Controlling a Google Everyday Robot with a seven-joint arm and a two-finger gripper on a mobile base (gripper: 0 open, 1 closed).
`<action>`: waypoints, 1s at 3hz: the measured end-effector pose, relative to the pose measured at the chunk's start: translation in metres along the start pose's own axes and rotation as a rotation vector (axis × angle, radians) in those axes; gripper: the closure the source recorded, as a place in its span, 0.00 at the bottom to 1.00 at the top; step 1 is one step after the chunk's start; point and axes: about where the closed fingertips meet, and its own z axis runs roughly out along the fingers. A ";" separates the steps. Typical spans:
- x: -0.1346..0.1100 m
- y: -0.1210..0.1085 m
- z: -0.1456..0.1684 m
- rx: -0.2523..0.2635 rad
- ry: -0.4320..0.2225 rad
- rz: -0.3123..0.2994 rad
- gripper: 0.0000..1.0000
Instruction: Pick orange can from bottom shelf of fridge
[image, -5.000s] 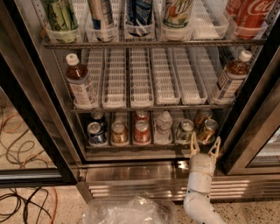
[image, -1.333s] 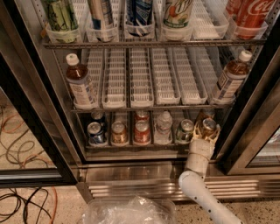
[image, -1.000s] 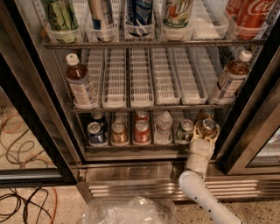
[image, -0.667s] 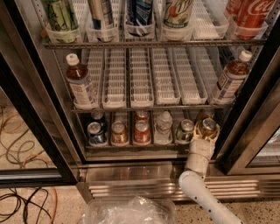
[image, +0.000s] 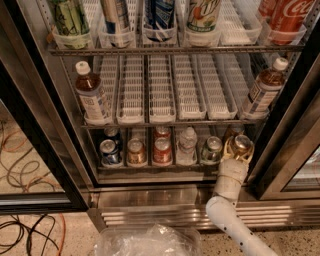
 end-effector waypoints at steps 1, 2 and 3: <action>-0.011 -0.002 -0.003 -0.016 -0.033 0.018 1.00; -0.020 0.000 -0.003 -0.046 -0.065 0.027 1.00; -0.034 0.010 0.002 -0.079 -0.098 0.041 1.00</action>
Offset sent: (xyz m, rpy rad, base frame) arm -0.0110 0.0107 0.0237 -0.0398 -0.0902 0.0974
